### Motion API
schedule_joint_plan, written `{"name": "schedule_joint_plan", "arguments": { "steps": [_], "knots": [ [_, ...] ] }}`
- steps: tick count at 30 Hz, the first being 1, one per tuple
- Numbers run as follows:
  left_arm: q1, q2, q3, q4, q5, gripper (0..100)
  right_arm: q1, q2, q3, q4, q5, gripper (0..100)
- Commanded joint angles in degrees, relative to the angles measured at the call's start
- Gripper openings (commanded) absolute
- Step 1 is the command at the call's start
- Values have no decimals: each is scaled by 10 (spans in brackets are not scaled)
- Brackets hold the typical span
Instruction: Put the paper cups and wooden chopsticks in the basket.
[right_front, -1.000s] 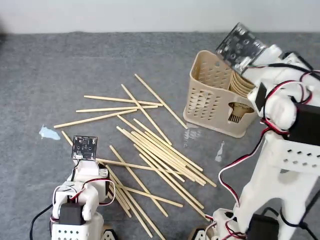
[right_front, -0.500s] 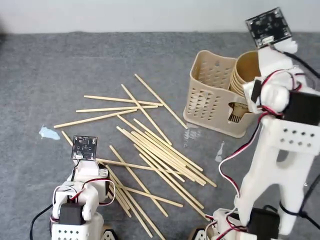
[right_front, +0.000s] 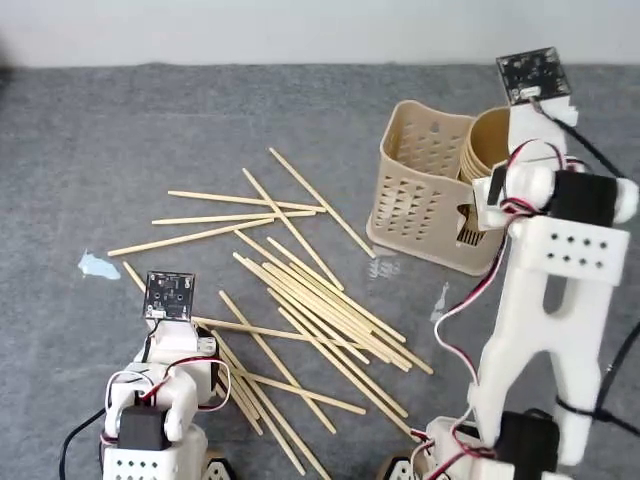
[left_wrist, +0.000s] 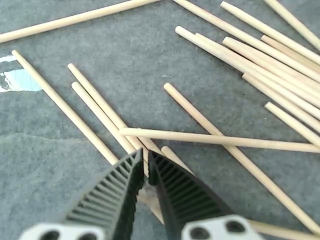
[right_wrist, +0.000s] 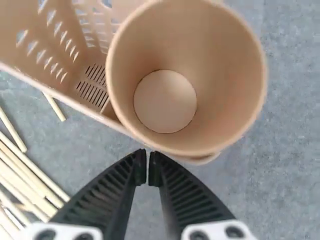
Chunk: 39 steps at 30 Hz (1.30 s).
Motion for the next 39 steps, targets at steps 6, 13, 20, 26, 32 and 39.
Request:
{"name": "schedule_joint_plan", "arguments": {
  "steps": [6,13,20,26,32,39],
  "knots": [
    [1,-10,-5,2,6,14,-15,-69,-20,-66,-3,42],
    [1,-10,-5,2,6,14,13,-51,54,-140,-3,42],
    [1,-10,-5,2,6,14,33,-70,200,-209,53,42],
    [1,-10,-5,2,6,14,32,-146,229,-216,76,46],
    [1,-10,-5,2,6,14,29,-186,232,-320,74,46],
    [1,-10,-5,2,6,14,29,-192,230,-378,74,46]
  ]
}}
